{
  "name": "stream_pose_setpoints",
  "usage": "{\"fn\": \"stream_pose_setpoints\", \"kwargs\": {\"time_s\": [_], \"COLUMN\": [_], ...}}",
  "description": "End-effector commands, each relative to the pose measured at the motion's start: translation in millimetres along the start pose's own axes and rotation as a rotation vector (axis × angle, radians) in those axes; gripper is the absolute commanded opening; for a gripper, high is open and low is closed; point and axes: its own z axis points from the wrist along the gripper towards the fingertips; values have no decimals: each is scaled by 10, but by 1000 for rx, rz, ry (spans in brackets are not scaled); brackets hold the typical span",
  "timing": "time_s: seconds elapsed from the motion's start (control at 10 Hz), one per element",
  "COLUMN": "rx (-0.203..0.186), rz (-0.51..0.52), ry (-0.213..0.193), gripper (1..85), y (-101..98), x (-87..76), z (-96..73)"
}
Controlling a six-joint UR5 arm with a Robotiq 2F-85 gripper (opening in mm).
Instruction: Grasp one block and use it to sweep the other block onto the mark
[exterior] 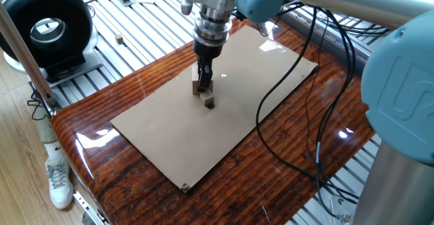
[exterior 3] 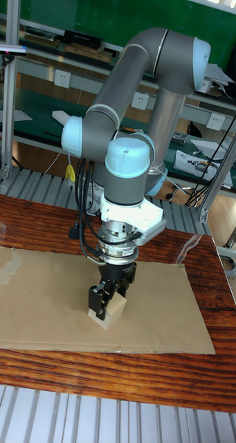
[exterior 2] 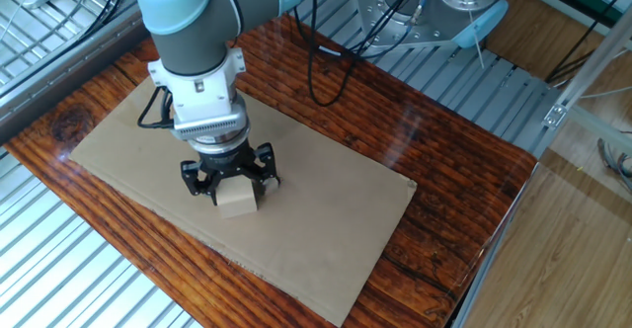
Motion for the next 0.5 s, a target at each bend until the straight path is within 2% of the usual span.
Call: {"fn": "stream_pose_setpoints", "kwargs": {"time_s": [0.0,0.2,0.4], "rx": [8,20,15], "rz": [-5,-30,-28], "ry": [-9,7,6], "gripper": [673,673,673], "y": [-85,-221,-231], "x": [-12,-4,-6], "z": [14,-17,-26]}}
